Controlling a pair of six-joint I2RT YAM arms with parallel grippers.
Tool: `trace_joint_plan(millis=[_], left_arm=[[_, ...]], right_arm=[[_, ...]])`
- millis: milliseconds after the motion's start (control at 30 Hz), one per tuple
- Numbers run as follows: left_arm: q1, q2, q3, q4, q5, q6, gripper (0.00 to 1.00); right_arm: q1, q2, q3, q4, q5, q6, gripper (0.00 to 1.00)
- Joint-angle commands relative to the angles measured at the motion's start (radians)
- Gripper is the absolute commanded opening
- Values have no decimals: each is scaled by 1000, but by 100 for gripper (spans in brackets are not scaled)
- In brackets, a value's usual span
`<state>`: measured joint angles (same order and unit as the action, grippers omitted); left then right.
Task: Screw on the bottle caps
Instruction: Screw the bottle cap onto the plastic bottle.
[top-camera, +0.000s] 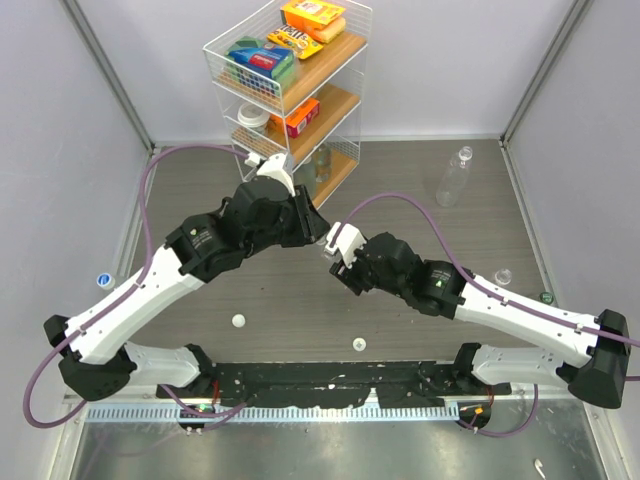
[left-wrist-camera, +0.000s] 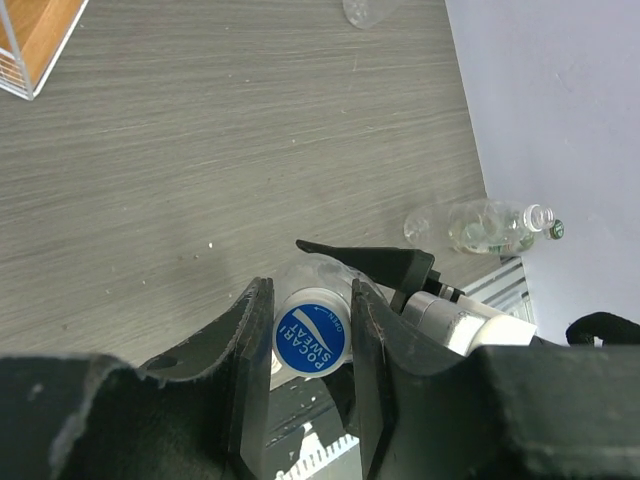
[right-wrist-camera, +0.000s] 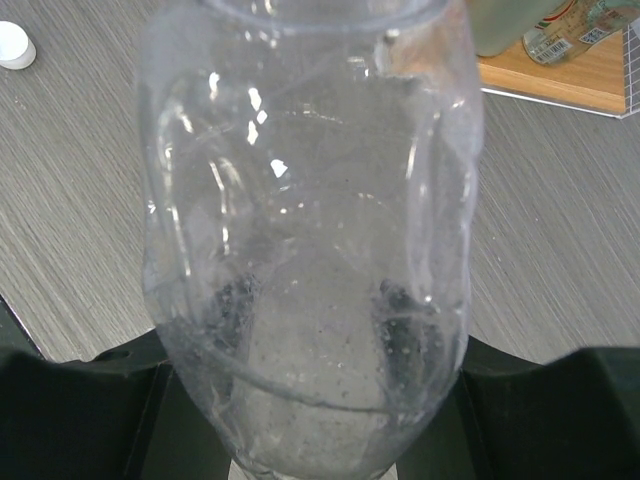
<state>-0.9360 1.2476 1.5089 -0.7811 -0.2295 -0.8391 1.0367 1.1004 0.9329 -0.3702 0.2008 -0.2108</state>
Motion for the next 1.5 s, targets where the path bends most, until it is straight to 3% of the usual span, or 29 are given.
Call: trace_joint_plan(millis=[0,233,400,600,800,1000,1267,1367,1433,1467], left_arm=[[2,6,34,-20,24,3,27],[2,-31,-15,25,84,-15,15],[2,-51,-55,85,253,115,4],[2,-137,-159,215,603,378,4],[2,-237,-312,348,830,613,6],[2,-301,-369,382,998,800,4],[2,-309,-388,381,1092,834,4],[2,-324,-397,410,1050,845,12],[2,-338,-380,408,1033,810,32],[2,-346,-372,410,995,790,54]], right_arm=[[5,-20,18,62,9,-4,1],[5,-43,18,82,-1,14,1],[5,-66,29,70,-75,22,2],[3,-134,21,45,-302,-35,1],[3,-192,26,33,-527,-68,1],[5,-183,38,1,-667,-117,1],[3,-168,87,-41,-847,-176,1],[3,-165,87,-56,-825,-188,1],[3,-160,84,-62,-808,-191,1],[3,-160,83,-62,-795,-187,1]])
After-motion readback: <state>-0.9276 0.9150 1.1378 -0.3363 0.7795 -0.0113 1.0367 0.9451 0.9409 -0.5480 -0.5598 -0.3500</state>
